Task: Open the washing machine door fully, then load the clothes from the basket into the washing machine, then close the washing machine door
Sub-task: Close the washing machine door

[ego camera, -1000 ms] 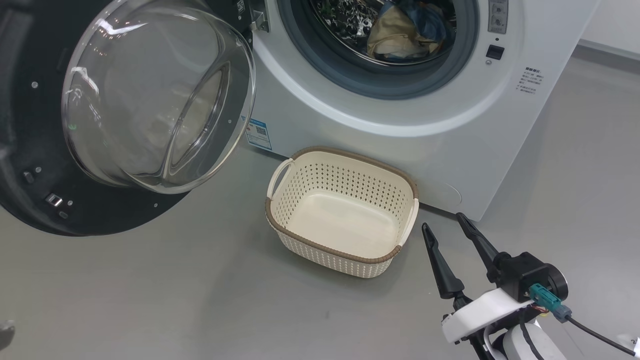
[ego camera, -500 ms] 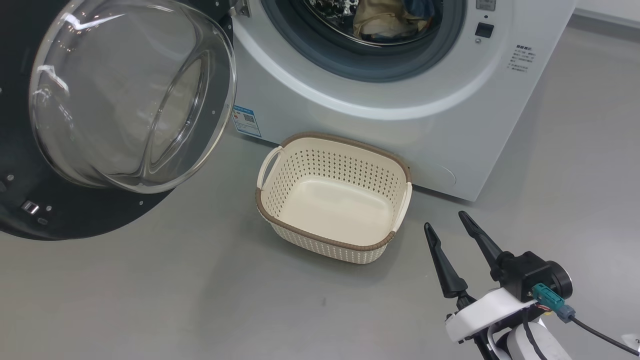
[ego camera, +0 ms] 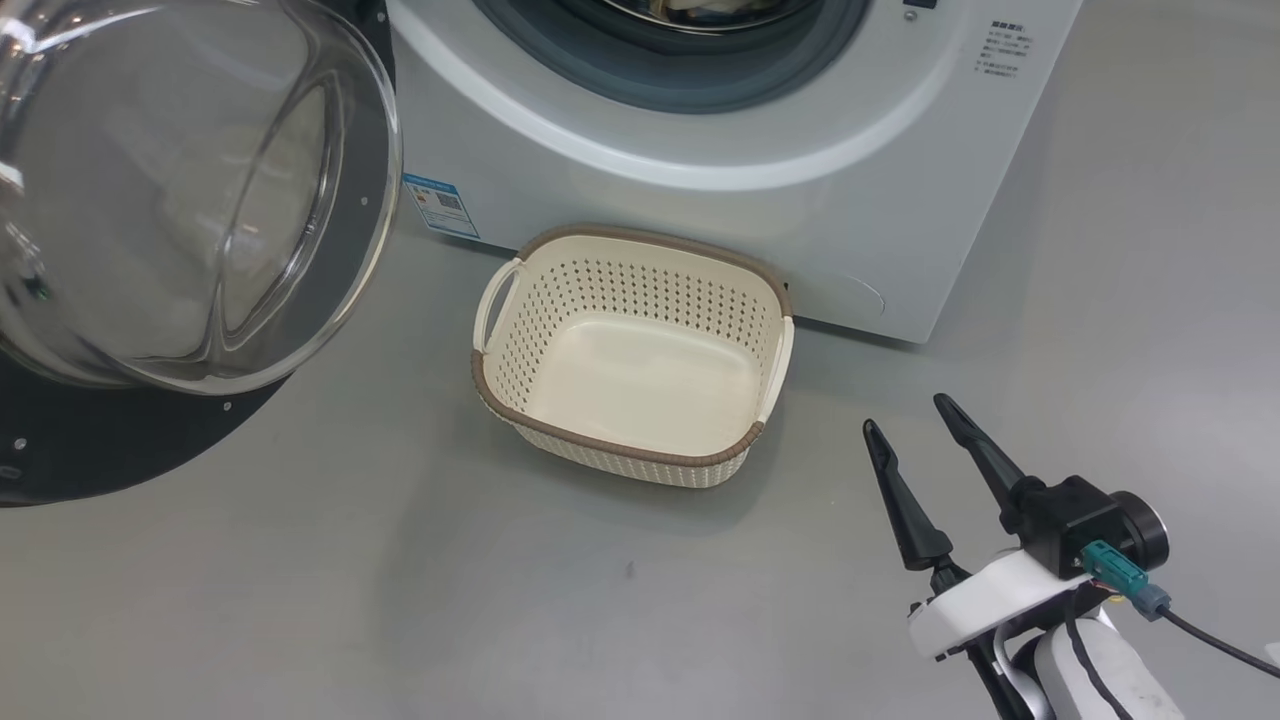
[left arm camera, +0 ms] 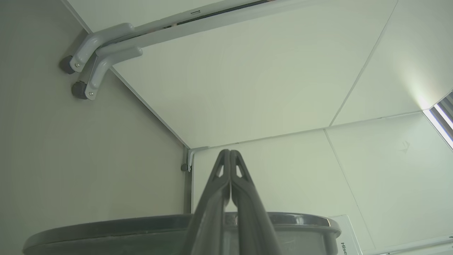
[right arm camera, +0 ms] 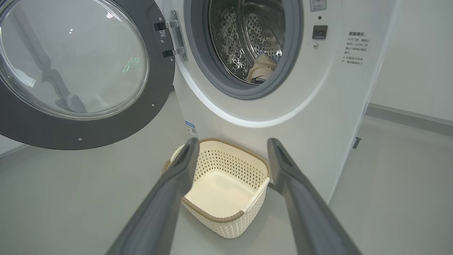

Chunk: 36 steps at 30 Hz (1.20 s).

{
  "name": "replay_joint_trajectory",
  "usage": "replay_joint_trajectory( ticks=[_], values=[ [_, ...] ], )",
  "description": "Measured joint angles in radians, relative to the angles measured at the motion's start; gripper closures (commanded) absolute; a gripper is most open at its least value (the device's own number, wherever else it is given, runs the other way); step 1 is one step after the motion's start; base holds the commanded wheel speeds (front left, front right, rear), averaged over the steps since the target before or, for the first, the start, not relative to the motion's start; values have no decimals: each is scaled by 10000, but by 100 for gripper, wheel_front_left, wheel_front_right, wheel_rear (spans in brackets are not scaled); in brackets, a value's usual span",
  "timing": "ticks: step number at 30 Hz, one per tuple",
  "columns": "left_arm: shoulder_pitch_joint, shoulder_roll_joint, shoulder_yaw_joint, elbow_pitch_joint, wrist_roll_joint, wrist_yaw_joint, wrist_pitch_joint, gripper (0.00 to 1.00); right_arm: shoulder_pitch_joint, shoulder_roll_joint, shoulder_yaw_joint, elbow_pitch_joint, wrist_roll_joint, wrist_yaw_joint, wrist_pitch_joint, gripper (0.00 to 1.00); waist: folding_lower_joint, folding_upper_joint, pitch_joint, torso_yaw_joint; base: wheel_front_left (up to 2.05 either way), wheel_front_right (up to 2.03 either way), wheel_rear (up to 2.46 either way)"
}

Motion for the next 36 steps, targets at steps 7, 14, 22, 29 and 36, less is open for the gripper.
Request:
replay_joint_trajectory(
  ticks=[7,14,22,29,36],
  values=[
    [-363,297,297,533,-190,132,127,100,-175,-211,-67,-209,-15,0,155,0,1,0,472,-239,0,0,0],
    [-790,295,224,982,-286,148,230,100,-376,-324,-90,-360,-73,0,236,0,1,0,908,-459,0,0,0],
    [-988,523,173,1453,-290,146,307,100,-379,-508,-268,-378,-69,0,290,0,1,0,1175,-626,0,0,0],
    [-1000,734,-165,1818,-290,144,1007,100,-376,-502,-309,-370,2,0,288,0,1,0,1177,-521,0,0,0],
    [-971,861,-349,1958,-370,94,1845,100,-376,-499,-286,-343,23,0,290,0,0,0,1079,-419,0,0,0]
  ],
)
